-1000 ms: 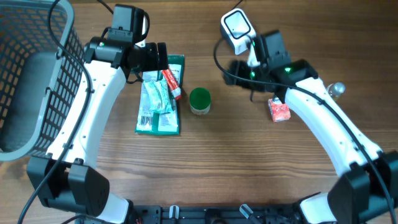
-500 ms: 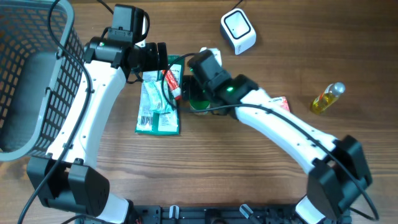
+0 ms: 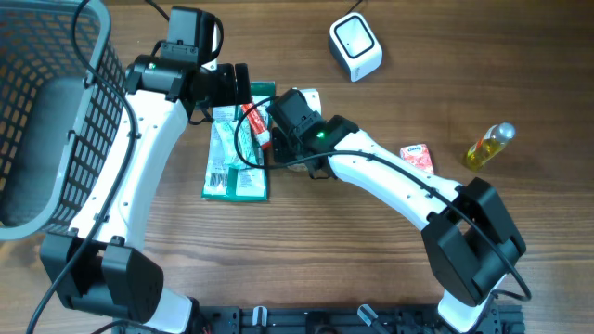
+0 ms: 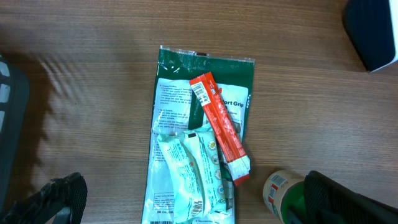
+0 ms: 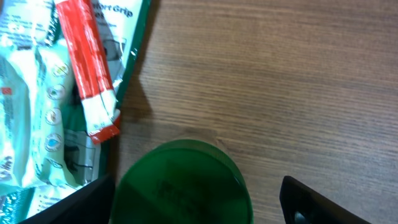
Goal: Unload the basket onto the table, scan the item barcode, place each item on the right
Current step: 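Move the right gripper left over the green-capped jar, then lower the right gripper around the green-capped jar and grasp it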
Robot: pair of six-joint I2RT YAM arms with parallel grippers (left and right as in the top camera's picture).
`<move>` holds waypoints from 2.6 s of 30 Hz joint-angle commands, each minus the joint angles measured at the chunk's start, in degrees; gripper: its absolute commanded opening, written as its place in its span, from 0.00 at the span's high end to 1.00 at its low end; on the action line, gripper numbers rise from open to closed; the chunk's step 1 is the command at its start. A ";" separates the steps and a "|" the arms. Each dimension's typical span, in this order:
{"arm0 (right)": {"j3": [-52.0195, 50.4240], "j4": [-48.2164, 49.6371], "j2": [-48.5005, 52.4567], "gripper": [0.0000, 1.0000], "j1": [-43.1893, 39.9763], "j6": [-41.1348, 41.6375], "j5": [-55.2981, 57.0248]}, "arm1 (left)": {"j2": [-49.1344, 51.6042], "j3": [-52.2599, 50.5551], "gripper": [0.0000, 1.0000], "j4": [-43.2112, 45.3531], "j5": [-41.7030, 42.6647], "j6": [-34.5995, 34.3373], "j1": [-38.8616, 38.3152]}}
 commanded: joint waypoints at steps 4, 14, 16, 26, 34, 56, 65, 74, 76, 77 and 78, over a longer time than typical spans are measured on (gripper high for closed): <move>-0.04 -1.81 0.96 0.19 0.00 0.17 -0.50 | 0.48 0.17 0.00 0.13 -0.52 -0.55 0.22; -0.04 -6.91 0.94 0.21 -1.46 -3.08 -0.48 | 0.48 0.17 0.00 0.13 -0.52 -0.52 0.22; -0.02 -9.42 0.59 0.21 -2.45 -4.96 -0.50 | 0.48 0.17 0.00 0.13 -0.52 -0.52 0.22; -0.02 -12.50 -9.09 0.00 -8.79 -9.49 -12.92 | 0.48 0.17 0.00 0.13 -0.52 -0.55 0.22; -0.15 -8.31 -10.69 0.07 -10.62 8.90 -13.73 | 0.48 0.17 0.00 0.13 -0.52 -0.52 0.22; -0.90 -12.52 -2.23 0.31 -8.76 22.82 -7.96 | 0.48 0.17 0.00 0.13 -0.52 -0.52 0.22; -0.90 -11.06 -2.23 0.19 -8.76 22.51 -7.48 | 0.48 0.17 0.00 0.13 -0.52 -0.52 0.22; -0.90 -9.68 -2.21 0.11 -8.66 24.11 -4.94 | 0.48 0.17 0.00 0.13 -0.52 -0.52 0.22; -0.90 -9.44 -2.19 0.13 -8.31 24.15 -4.94 | 0.48 0.17 0.00 0.13 -0.52 -0.55 0.22; -0.90 -9.38 -2.14 0.13 -8.07 24.26 -4.63 | 0.48 0.17 0.00 0.15 -0.52 -0.52 0.22; -0.90 -9.31 -1.97 0.14 -7.80 24.50 -3.74 | 0.48 0.17 0.00 0.13 -0.52 -0.52 0.22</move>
